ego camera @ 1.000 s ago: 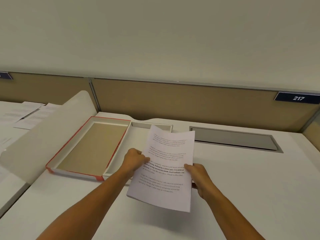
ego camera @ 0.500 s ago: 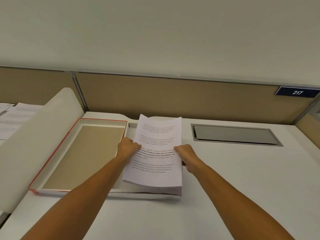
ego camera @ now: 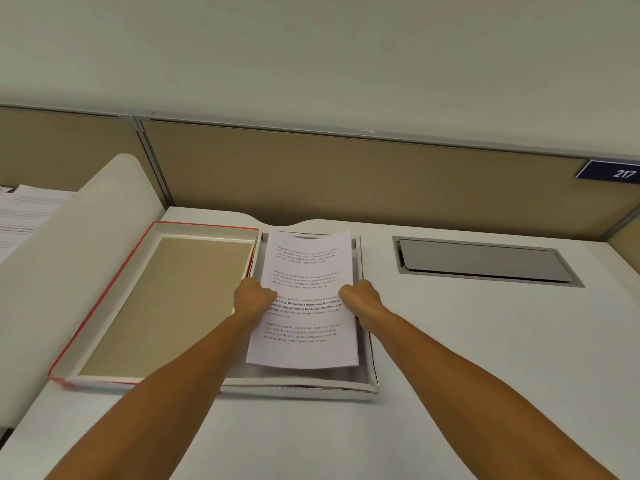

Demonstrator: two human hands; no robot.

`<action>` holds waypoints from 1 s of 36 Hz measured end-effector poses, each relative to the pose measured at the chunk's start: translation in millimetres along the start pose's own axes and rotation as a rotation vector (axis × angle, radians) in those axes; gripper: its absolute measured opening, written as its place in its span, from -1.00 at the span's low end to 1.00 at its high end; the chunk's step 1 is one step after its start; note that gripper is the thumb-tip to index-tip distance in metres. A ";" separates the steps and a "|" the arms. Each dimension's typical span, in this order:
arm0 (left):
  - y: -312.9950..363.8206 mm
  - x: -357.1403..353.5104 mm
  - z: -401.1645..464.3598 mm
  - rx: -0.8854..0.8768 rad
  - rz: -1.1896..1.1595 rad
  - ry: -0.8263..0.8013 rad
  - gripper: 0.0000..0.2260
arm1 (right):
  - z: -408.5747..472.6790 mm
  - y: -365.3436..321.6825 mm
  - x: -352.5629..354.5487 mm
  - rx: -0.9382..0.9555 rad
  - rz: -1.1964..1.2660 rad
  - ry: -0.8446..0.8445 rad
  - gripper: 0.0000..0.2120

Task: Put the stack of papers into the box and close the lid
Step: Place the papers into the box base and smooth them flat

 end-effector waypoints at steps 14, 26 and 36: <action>-15.3 -9.1 15.1 0.032 0.016 -0.007 -0.88 | 19.8 9.6 -13.5 -0.056 -0.017 0.014 -0.89; -20.5 -15.5 23.1 0.052 0.048 -0.002 -0.82 | 31.1 7.1 -14.5 -0.073 -0.081 0.040 -0.92; -19.0 -17.3 22.4 0.046 0.106 -0.012 -0.97 | 38.2 13.6 -21.9 -0.076 -0.191 0.053 -0.82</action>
Point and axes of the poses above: each hand's wrist, its own z-axis towards the middle knuckle, its own x-axis out of the back of the hand, y = z × x, the point moved 6 cm from there along z, towards the middle knuckle, and after that the axes turned 10 degrees about -z, right-handed, at the moved point
